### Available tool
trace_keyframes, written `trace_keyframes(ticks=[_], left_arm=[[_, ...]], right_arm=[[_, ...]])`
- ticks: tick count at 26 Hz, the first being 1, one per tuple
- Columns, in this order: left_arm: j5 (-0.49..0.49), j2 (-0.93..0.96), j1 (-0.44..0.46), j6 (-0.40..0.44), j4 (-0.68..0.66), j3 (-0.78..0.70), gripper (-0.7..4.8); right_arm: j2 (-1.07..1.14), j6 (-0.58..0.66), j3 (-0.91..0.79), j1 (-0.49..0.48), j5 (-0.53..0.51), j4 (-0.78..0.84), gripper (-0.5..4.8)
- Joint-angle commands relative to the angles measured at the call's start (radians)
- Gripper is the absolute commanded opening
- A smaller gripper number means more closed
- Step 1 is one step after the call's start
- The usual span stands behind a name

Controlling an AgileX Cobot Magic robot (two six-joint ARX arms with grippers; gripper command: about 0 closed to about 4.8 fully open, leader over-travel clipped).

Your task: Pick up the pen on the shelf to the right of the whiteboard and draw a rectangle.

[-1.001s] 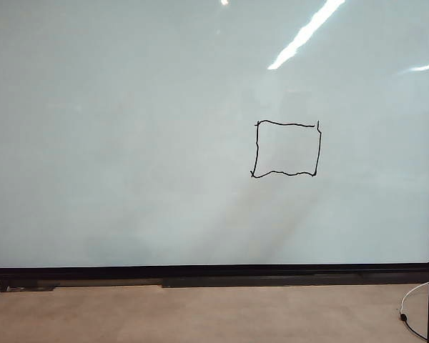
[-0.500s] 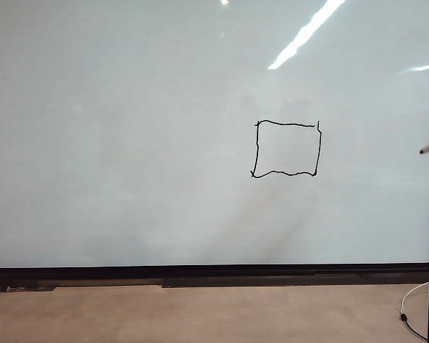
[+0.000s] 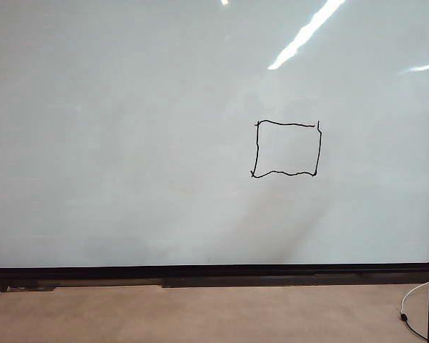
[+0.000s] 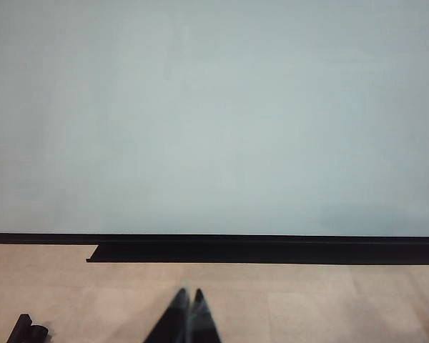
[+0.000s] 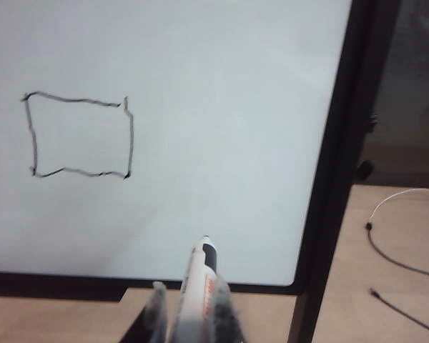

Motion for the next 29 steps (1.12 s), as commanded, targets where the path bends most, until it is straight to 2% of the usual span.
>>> trace_keyframes(ticks=[1, 9, 29], left_arm=[[0.000, 0.000, 0.001, 0.001, 0.011, 0.002, -0.04], [0.000, 0.000, 0.001, 0.001, 0.011, 0.002, -0.05], [0.000, 0.000, 0.001, 0.001, 0.011, 0.002, -0.04]], right_arm=[[0.000, 0.003, 0.004, -0.068, -0.080, 0.065, -0.05], [0.000, 0.017, 0.004, -0.262, -0.172, 0.104, -0.05], [0.000, 0.016, 0.004, -0.263, -0.172, 0.071, -0.05]])
